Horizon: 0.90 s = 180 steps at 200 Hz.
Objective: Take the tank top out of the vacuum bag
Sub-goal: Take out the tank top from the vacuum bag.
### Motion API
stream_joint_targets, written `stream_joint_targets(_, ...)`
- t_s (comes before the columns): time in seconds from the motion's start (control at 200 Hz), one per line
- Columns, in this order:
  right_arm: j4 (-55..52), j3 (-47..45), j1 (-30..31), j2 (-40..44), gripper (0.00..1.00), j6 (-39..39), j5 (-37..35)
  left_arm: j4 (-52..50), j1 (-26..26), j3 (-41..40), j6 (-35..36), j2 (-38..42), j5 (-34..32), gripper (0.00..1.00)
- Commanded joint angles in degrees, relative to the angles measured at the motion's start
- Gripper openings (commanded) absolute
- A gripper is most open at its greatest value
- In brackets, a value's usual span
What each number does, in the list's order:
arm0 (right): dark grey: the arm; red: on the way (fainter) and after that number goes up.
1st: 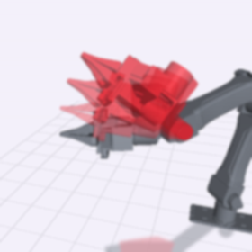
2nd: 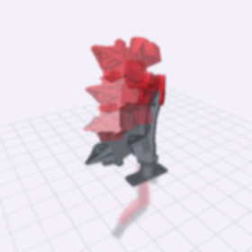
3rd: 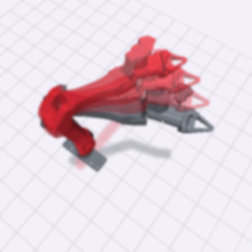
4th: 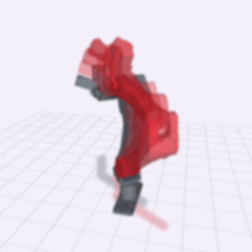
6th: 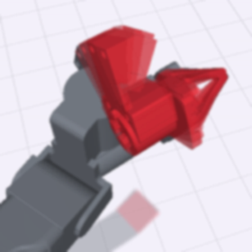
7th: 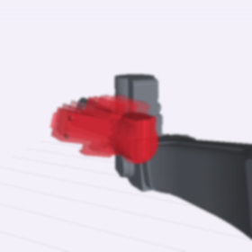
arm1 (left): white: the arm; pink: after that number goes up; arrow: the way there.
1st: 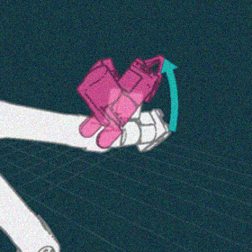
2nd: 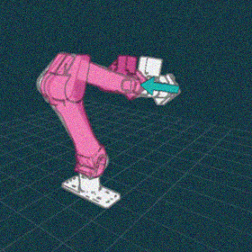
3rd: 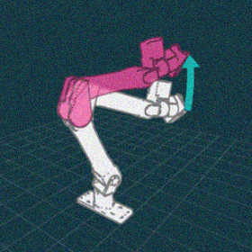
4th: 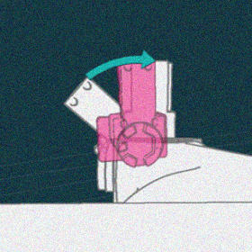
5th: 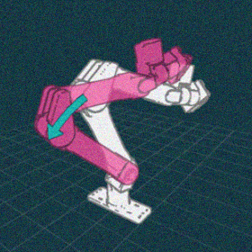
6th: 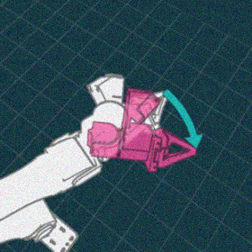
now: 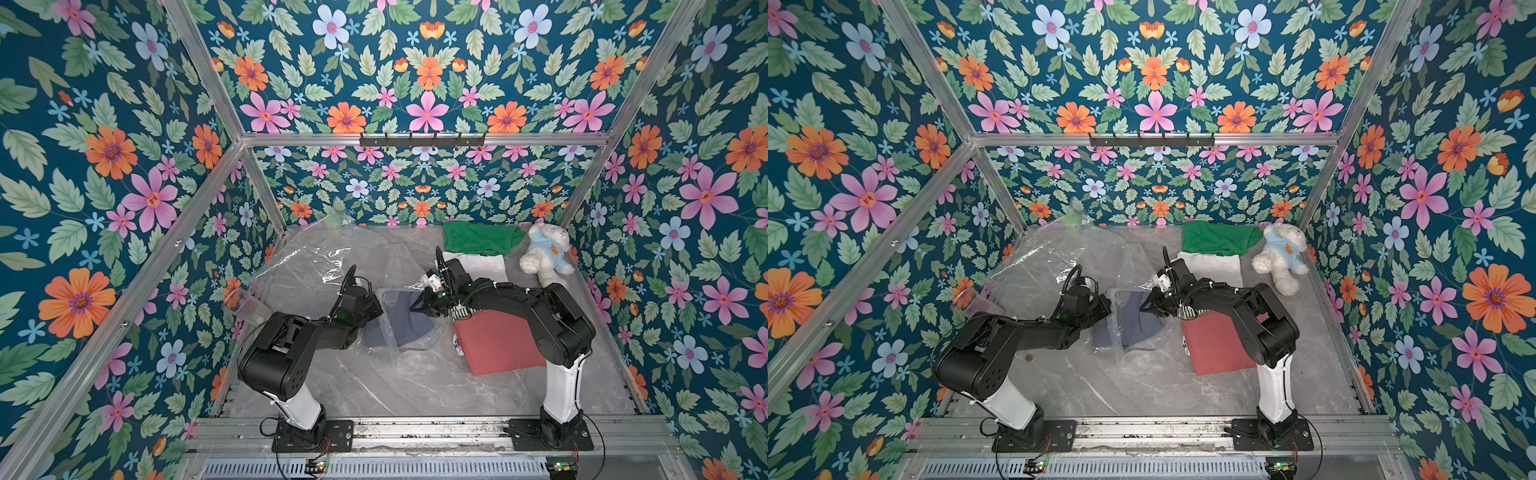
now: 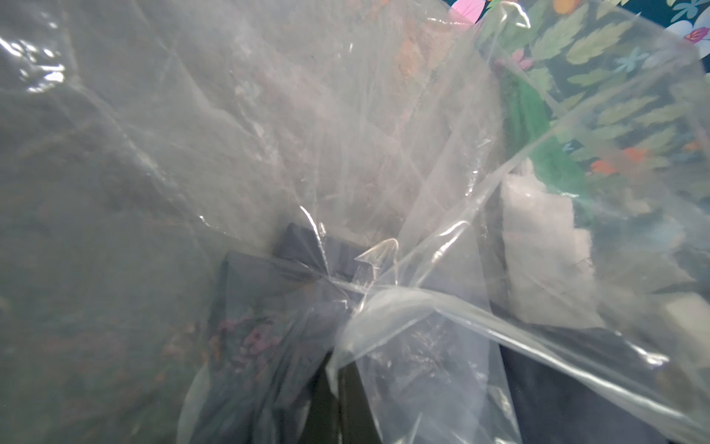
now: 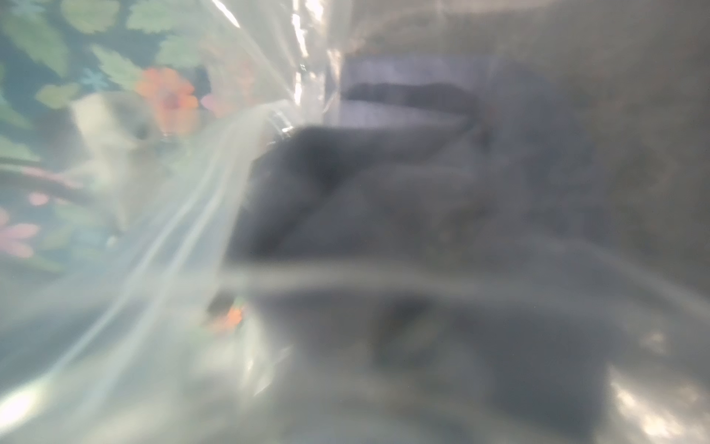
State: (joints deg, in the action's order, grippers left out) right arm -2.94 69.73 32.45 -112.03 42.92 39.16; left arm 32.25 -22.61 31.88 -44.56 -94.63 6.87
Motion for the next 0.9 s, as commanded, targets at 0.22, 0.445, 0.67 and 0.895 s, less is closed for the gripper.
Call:
stream_joint_targets(0.22, -11.68, 1.22, 0.06, 8.31, 0.0, -7.94, -9.57, -6.99, 0.23, -1.47, 0.52, 5.36, -7.49, 0.0)
stream_joint_targets(0.445, -19.63, 2.57, 0.07, 14.48, 0.0, -11.51, -14.41, -8.6, 1.47, -1.51, 0.8, 6.56, -9.06, 0.0)
stream_joint_targets(0.67, -24.81, 4.17, -0.52, 20.17, 0.0, -12.79, -17.01, -9.32, 2.38, -1.56, 0.83, 6.86, -9.18, 0.0)
stream_joint_targets(0.895, -26.74, 4.54, -0.7, 25.5, 0.0, -11.61, -17.01, -9.57, 2.75, -1.47, 0.9, 7.0, -9.16, 0.0)
